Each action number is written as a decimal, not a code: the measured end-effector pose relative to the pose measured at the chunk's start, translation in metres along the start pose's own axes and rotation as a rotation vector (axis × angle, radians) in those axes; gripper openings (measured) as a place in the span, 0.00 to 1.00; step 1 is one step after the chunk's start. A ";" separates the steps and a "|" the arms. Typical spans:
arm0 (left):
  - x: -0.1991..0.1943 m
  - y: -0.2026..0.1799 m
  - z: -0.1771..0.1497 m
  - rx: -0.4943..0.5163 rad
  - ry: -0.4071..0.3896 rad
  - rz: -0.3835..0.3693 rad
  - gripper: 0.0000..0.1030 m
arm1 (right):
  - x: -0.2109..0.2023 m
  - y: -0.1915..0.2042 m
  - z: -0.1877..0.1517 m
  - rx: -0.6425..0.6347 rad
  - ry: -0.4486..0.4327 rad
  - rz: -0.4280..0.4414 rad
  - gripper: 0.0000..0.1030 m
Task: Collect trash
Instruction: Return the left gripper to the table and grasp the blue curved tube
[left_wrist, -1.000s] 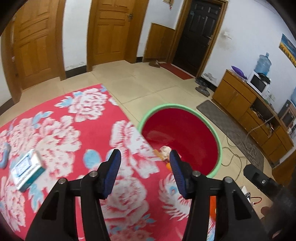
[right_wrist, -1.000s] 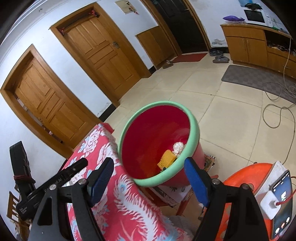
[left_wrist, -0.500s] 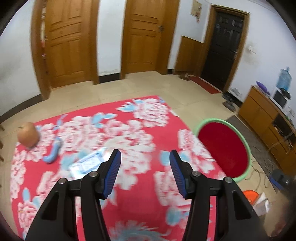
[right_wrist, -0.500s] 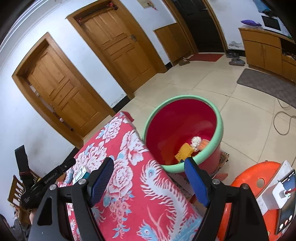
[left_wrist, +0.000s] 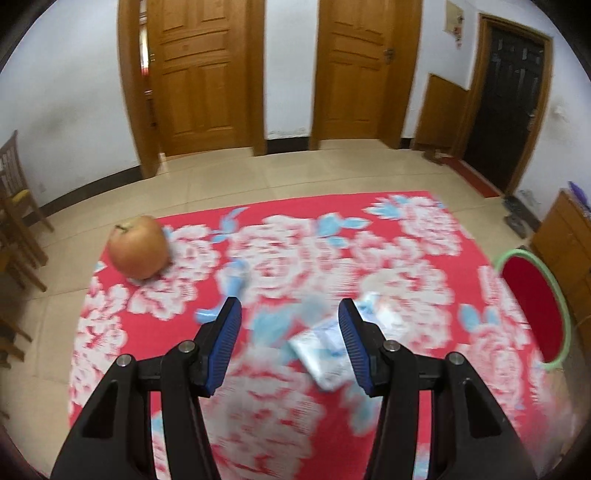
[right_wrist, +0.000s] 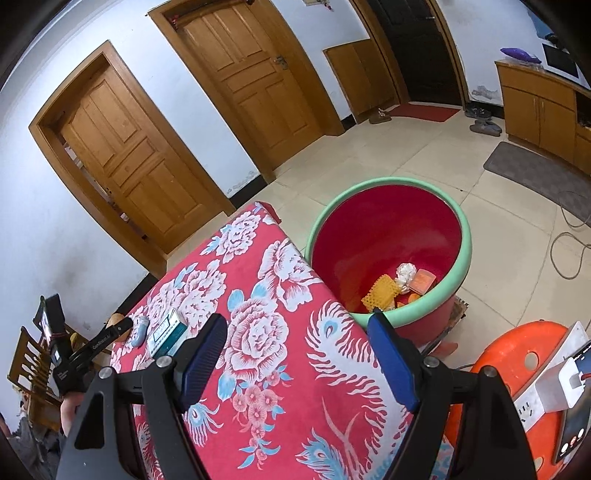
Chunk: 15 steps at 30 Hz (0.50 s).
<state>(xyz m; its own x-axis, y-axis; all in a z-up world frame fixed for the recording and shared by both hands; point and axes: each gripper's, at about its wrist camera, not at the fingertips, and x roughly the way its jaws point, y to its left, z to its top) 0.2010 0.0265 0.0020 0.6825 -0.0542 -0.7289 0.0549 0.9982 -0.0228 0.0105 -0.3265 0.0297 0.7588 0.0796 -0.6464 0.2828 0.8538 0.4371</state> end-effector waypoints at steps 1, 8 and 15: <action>0.005 0.007 0.001 -0.002 0.004 0.026 0.53 | 0.000 0.000 0.000 -0.002 -0.002 -0.006 0.78; 0.037 0.036 0.004 -0.010 0.039 0.090 0.53 | 0.003 -0.003 0.002 -0.004 -0.001 -0.051 0.78; 0.061 0.042 0.001 -0.012 0.084 0.084 0.48 | 0.007 -0.005 0.002 -0.010 0.009 -0.071 0.78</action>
<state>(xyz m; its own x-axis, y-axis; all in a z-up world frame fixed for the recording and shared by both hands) 0.2460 0.0649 -0.0430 0.6209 0.0314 -0.7833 -0.0089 0.9994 0.0330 0.0156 -0.3311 0.0244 0.7319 0.0229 -0.6811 0.3302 0.8624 0.3838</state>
